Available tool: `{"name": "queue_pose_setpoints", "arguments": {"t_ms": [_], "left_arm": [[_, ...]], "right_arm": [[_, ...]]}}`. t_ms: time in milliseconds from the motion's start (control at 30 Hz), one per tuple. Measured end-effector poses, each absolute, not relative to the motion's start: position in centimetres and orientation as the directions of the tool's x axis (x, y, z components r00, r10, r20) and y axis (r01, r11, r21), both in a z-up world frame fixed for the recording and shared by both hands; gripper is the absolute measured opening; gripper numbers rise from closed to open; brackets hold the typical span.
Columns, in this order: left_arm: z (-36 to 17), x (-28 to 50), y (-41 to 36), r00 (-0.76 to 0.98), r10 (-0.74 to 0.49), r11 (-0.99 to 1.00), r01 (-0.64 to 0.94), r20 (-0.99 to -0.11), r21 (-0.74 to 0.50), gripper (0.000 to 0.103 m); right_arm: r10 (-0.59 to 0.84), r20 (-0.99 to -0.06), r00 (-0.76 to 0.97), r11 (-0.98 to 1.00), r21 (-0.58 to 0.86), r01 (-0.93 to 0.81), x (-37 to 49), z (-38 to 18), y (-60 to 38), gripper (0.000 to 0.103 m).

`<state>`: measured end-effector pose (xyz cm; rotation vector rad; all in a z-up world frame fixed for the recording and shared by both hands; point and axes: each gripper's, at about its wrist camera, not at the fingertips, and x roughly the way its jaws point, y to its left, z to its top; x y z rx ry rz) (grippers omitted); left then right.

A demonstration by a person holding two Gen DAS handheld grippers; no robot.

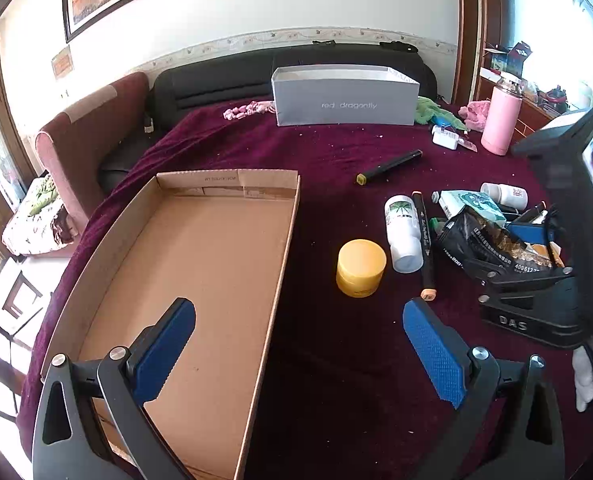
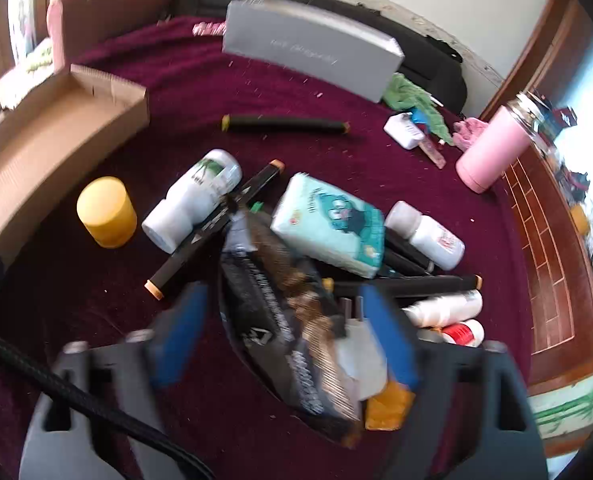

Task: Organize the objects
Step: 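Lift the black snack bag with the right gripper while the left gripper approaches the yellow tape roll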

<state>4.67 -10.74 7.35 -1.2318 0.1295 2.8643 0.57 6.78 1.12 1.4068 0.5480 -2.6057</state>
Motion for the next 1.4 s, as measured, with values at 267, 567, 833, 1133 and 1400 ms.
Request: {"name": "queue_pose_setpoints", "arguments": {"t_ms": [267, 567, 833, 1133, 1400], "left_arm": [[6.9, 4.5, -10.5, -0.672, -0.008, -0.997, -0.052, -0.74, 0.059, 0.101], [7.0, 4.5, -9.9, -0.674, -0.022, -0.995, -0.056, -0.738, 0.082, 0.101], [6.7, 4.3, -8.8, -0.672, -0.047, -0.991, -0.06, -0.739, 0.117, 0.102], [6.6, 3.6, -7.7, -0.667, -0.066, -0.987, -0.064, -0.742, 0.145, 0.101], [7.7, 2.6, -8.9, -0.681, -0.069, -0.99, -0.041, -0.729, 0.132, 0.102]], "right_arm": [[0.083, -0.833, -0.547, -0.94, -0.248, 0.235, 0.4, 0.7, 7.3, 0.061], [0.032, -0.834, -0.55, -0.968, -0.164, 0.192, 2.1, 2.5, 8.9, 0.05], [-0.131, -0.83, -0.543, -0.987, 0.058, 0.15, 3.5, 4.0, 13.0, 0.028], [-0.2, -0.834, -0.514, -0.978, 0.133, 0.163, 1.9, 1.3, 13.6, 0.047], [-0.056, -0.815, -0.576, -0.981, -0.063, 0.185, 0.8, 0.7, 9.8, 0.047]]}}
